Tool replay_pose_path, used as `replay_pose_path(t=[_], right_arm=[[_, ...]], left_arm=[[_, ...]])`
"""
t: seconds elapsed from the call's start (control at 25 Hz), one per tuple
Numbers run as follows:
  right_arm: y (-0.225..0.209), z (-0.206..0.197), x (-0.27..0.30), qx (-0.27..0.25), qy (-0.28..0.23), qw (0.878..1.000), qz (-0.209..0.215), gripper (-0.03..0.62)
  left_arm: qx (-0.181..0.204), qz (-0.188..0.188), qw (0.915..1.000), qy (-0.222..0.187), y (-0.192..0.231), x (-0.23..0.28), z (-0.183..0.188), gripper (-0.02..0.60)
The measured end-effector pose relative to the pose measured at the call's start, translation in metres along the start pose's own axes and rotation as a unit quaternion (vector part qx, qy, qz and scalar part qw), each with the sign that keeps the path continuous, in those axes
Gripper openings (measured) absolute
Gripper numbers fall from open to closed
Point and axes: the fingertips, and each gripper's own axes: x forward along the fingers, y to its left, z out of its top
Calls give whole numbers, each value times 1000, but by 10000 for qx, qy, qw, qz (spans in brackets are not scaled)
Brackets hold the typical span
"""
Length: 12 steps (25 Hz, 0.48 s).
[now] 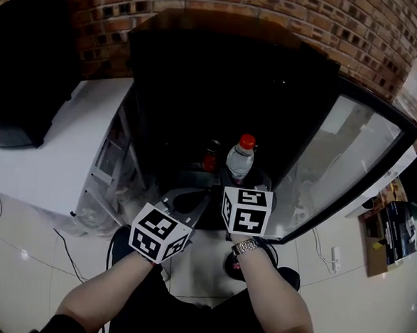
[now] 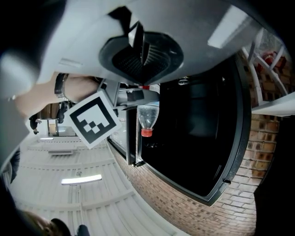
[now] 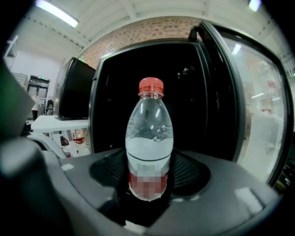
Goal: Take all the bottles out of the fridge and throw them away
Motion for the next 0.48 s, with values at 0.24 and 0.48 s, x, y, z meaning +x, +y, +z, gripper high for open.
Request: replay_pose_path(t=[0.24,0.48], right_arm=[[1,-28,-46,60,133,9999,-61,285],[-12,-55,-93,184,259,9992,-260,285]], left_arm=[[12,-88,9999,55,-37,-18,-10,3],[13,-316,9994,149,-79,-23,-21,3]])
